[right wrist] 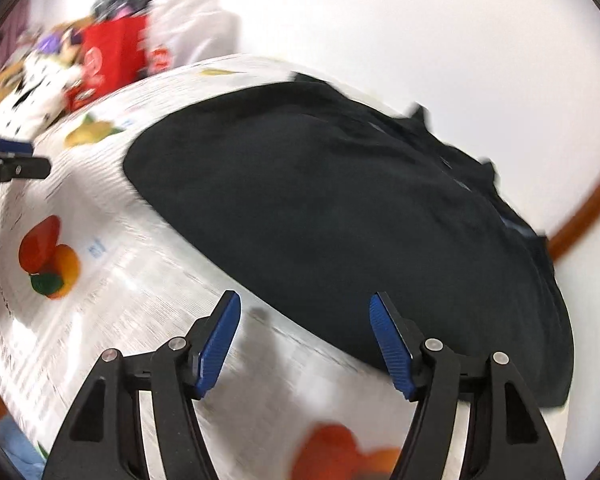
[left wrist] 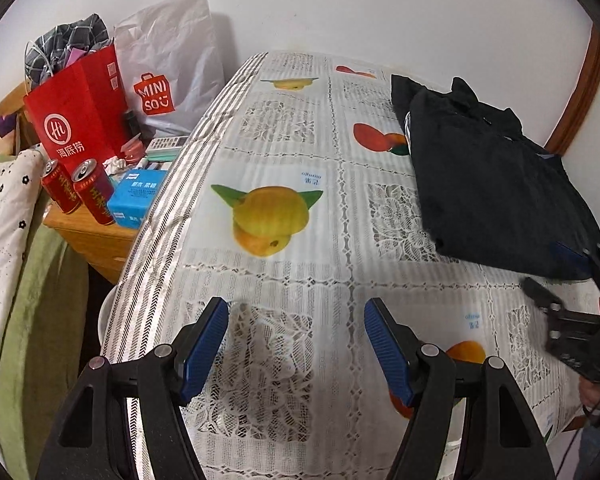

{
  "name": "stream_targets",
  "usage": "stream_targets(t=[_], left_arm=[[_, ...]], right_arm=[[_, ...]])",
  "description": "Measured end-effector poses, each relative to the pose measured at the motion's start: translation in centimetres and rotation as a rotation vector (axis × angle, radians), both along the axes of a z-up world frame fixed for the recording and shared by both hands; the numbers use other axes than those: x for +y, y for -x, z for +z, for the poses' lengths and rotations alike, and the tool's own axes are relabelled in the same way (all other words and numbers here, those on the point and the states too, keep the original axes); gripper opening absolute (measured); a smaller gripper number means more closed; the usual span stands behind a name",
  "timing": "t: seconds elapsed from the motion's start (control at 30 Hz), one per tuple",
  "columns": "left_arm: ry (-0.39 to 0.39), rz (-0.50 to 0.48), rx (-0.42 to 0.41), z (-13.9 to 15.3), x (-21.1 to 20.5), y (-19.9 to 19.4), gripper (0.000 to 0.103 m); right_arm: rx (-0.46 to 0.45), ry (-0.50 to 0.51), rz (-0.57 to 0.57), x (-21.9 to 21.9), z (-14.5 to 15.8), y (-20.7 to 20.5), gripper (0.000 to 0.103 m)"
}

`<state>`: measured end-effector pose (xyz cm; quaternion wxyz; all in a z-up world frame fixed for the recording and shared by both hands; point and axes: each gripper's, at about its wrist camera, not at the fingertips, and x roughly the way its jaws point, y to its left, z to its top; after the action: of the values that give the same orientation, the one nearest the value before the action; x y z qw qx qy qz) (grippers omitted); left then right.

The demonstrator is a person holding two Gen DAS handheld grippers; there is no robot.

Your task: Fold large clothes

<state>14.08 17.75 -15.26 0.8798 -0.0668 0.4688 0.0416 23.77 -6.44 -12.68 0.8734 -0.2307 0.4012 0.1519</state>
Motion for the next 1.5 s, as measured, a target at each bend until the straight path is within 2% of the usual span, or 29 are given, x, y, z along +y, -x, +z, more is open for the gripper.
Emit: stream_targets(t=[0.23,0.47,0.53,0.57,0.6,0.7,0.8,0.9,1.0,1.1,1.27,1.43,1.5], left_arm=[[0.017,-0.008,0.008,-0.8,0.0,-0.1,0.069],[0.021,-0.011,-0.007,-1.0,0.0,0.0,0.071],[0.027,-0.005,-0.01,-1.1,0.0,0.1,0.072],[0.026,-0.003,-0.01,-1.0,0.0,0.0,0.072],[0.025,-0.002,-0.012,-1.1,-0.1,0.0,0.072],[0.017,0.005,-0.011,-1.0,-0.3,-0.2,0.072],[0.012,0.001,-0.017,-0.8,-0.7,-0.2,0.072],[0.008,-0.01,-0.026,-0.7,-1.4,-0.2,0.072],[0.004,-0.021,-0.044,-0.5,-2.1,-0.2,0.072],[0.012,-0.03,-0.058,-0.3,-2.7,-0.4,0.072],[0.019,-0.043,-0.076,0.2,-4.0,-0.4,0.072],[0.021,-0.073,-0.092,0.8,-6.0,-0.7,0.072],[0.017,-0.099,-0.097,1.1,-7.2,-0.8,0.072]], right_arm=[[-0.001,-0.016,0.107,4.6,-0.5,-1.6,0.066],[-0.017,-0.061,0.082,6.7,-1.0,-4.5,0.065],[-0.026,-0.055,0.079,7.1,-1.1,-4.8,0.051],[-0.03,-0.036,0.071,7.5,-1.2,-4.9,0.031],[-0.034,-0.016,0.052,7.8,-1.2,-5.1,0.016],[-0.022,-0.058,0.019,7.5,-0.2,-5.8,0.01],[-0.025,-0.206,-0.01,5.5,2.4,-5.9,0.008],[-0.084,-0.391,-0.068,1.3,6.1,-5.8,0.008],[-0.18,-0.532,-0.183,-3.9,8.8,-5.5,0.008],[-0.234,-0.608,-0.321,-8.8,9.3,-5.6,0.008],[-0.2,-0.617,-0.482,-14.3,7.3,-6.1,0.008],[-0.078,-0.575,-0.615,-17.7,4.0,-6.8,0.01],[-0.027,-0.57,-0.653,-18.9,2.6,-6.8,0.015]])
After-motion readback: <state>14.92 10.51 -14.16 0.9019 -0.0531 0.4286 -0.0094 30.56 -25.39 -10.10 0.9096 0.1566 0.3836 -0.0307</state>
